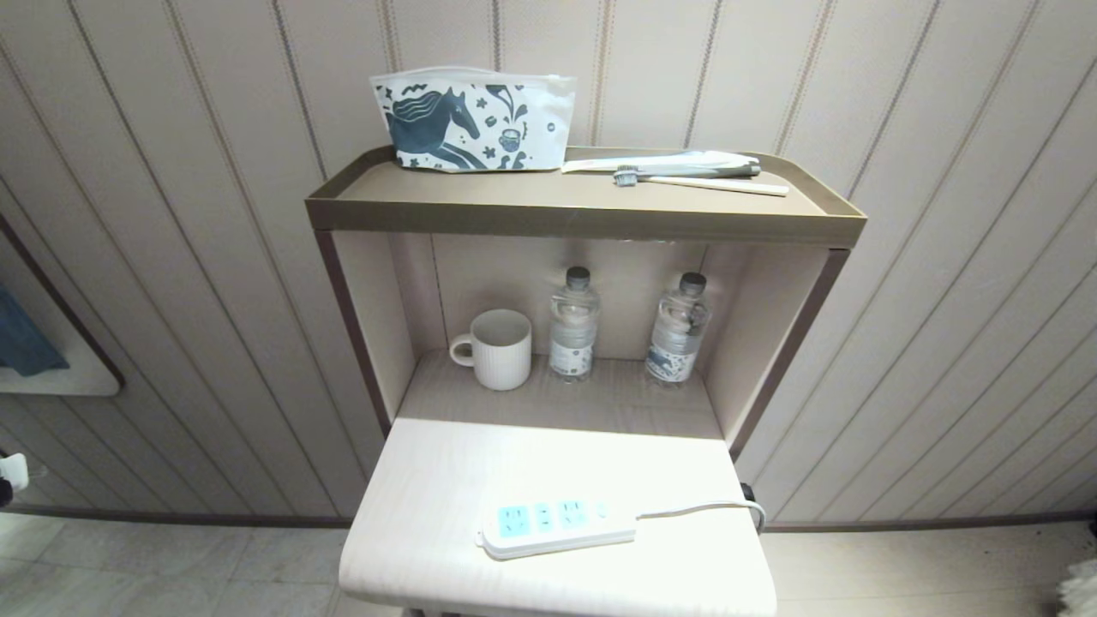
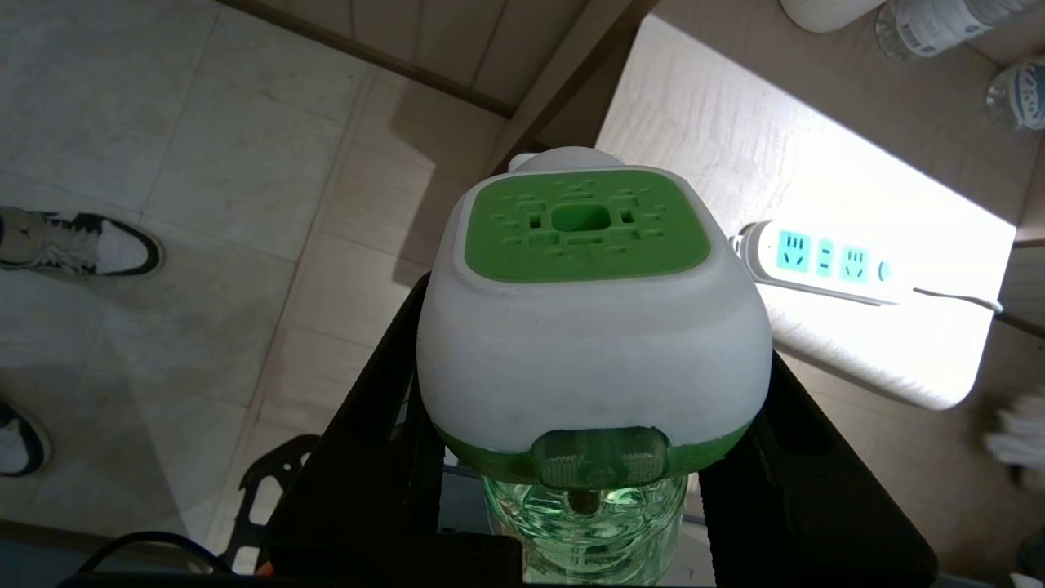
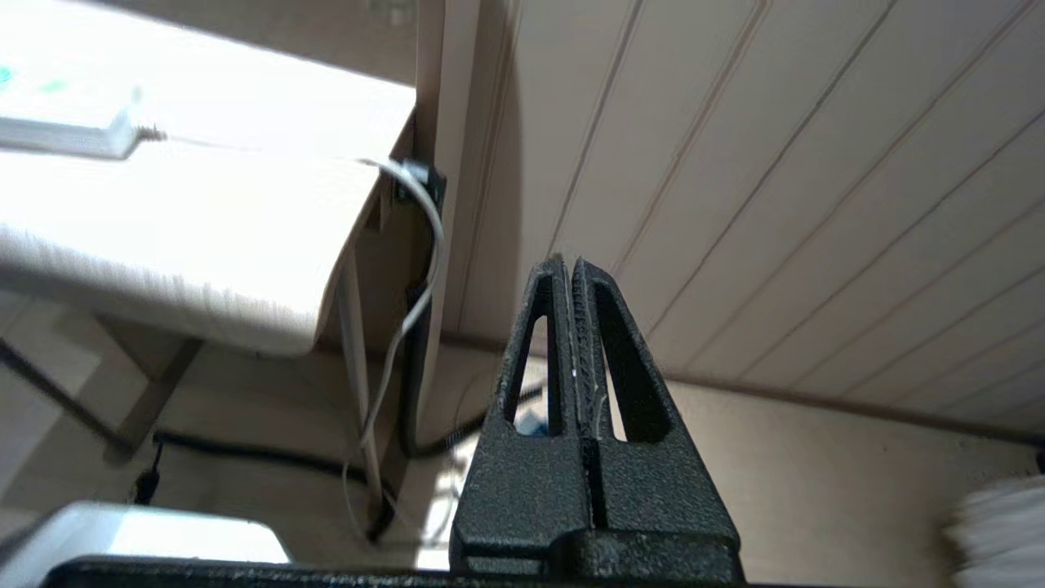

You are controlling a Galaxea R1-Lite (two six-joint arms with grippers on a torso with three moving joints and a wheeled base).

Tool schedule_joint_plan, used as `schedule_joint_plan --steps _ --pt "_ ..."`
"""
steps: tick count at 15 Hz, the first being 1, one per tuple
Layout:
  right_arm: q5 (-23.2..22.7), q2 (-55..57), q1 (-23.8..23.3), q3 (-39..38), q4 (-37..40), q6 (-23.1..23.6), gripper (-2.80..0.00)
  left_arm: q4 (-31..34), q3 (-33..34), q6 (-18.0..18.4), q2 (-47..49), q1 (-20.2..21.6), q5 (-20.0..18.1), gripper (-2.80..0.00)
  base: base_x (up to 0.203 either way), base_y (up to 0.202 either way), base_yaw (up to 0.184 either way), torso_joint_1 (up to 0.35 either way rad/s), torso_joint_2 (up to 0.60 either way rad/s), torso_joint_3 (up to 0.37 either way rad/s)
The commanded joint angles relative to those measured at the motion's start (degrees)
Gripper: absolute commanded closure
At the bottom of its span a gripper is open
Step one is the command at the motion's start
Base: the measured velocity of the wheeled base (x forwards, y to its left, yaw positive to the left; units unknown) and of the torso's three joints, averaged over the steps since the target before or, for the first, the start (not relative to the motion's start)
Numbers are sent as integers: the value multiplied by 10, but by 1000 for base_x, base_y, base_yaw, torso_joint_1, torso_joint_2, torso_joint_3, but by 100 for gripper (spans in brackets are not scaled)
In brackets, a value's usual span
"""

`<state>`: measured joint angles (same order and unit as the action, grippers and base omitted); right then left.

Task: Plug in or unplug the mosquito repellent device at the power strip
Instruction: Place the mosquito repellent liquid on the table

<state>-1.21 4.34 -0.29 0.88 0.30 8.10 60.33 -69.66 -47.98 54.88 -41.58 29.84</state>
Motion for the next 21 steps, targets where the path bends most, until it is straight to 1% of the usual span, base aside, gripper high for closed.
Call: schedule_joint_plan --steps 1,2,3,5,7,10,12,15,17,19,21 --pt "2 -43 0 -6 2 -41 0 3 2 -3 -1 0 2 0 0 0 0 0 0 0" --pt "8 -41 -1 -8 4 -70 0 3 0 -1 0 -1 2 0 0 0 0 0 0 0" --pt "19 -41 -1 -9 4 -77 0 1 2 5 0 0 2 0 0 0 0 0 0 0" --pt "19 -41 -1 -9 4 -73 0 -10 15 10 -1 -1 2 0 0 0 0 0 0 0" --pt "19 -40 -1 -9 2 -76 0 -28 32 24 0 -1 1 0 0 0 0 0 0 0" --pt "20 -42 -1 -9 4 -85 0 -104 73 47 -6 -1 0 0 0 0 0 0 0 0" --pt "20 -42 -1 -9 4 -85 0 -122 97 53 -8 -2 -1 0 0 0 0 0 0 0" --pt "20 -42 -1 -9 4 -85 0 -169 118 90 -2 -4 -10 0 0 0 0 0 0 0" --pt "20 -42 -1 -9 4 -85 0 -258 146 107 5 -6 -33 0 0 0 0 0 0 0" --pt "20 -42 -1 -9 4 -85 0 -356 194 143 7 -9 -69 0 0 0 0 0 0 0" --pt "20 -41 -1 -9 4 -85 0 -439 251 175 6 -9 -76 0 0 0 0 0 0 0"
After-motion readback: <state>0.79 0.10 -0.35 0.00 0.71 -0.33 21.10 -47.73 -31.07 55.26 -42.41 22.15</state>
